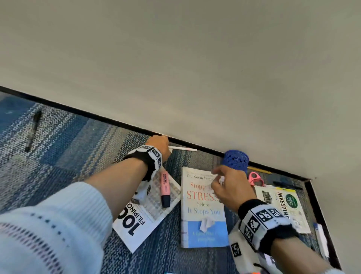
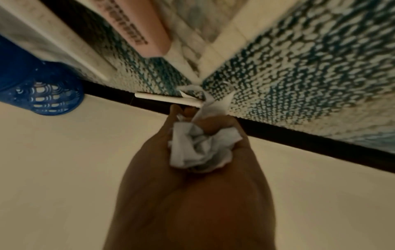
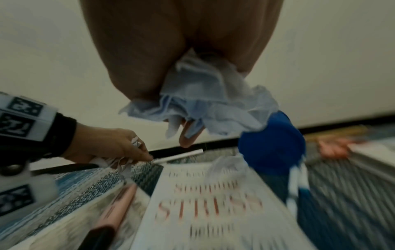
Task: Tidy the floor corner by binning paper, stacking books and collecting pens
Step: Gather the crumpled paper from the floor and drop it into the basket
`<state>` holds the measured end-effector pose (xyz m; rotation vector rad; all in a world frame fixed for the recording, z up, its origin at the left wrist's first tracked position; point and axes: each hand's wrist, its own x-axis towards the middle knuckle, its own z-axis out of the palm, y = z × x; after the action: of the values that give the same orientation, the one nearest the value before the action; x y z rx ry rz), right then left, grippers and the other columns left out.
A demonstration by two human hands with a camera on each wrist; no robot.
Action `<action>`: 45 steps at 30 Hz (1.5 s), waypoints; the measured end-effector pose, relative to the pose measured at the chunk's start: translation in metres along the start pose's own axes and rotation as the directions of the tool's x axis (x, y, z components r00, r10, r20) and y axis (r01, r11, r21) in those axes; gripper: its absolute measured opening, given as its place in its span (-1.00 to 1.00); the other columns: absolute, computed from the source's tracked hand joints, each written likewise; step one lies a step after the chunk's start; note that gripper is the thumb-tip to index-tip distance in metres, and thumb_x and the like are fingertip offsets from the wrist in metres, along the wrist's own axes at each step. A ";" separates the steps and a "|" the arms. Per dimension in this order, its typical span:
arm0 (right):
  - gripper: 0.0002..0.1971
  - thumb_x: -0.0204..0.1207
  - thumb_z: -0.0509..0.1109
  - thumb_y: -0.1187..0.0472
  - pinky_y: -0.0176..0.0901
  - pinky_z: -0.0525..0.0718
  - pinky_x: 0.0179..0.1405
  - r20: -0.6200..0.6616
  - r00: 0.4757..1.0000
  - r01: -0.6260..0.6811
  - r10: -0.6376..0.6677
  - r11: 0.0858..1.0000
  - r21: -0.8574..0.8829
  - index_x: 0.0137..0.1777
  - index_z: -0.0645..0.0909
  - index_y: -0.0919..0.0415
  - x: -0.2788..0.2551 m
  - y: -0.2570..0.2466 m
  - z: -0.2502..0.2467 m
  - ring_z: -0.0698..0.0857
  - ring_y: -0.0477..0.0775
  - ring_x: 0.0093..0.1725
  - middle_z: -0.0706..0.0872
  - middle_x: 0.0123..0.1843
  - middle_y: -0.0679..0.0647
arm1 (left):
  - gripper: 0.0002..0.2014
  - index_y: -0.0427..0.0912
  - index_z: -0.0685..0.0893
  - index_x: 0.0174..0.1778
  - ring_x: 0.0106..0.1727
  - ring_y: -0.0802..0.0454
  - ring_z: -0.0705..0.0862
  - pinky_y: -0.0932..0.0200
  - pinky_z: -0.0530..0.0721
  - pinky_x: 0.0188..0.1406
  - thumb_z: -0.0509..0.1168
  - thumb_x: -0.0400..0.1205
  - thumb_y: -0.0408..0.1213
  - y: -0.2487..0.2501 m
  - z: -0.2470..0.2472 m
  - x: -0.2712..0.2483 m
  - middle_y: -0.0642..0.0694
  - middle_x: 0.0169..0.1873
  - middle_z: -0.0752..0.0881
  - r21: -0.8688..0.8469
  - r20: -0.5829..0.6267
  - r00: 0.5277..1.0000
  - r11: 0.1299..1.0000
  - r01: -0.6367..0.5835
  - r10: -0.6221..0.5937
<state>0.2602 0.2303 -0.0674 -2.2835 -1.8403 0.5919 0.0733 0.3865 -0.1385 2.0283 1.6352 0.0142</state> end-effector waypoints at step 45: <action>-0.60 0.32 0.16 -0.14 -0.03 0.55 -0.37 -0.215 0.974 -0.032 0.067 0.986 0.162 -0.45 0.51 0.19 -0.065 0.067 0.063 0.55 0.09 -0.42 0.59 -0.42 0.06 | -0.75 -0.34 0.67 -0.01 -0.04 -0.27 0.69 0.05 0.59 -0.12 0.27 0.62 -0.19 0.034 0.009 -0.016 -0.32 -0.10 0.75 -0.229 -0.150 0.986 0.967 -0.109 0.076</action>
<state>0.2853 0.1441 -0.1351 -2.1985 -1.5808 0.4523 0.1031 0.3642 -0.1279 1.9530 1.5372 0.3758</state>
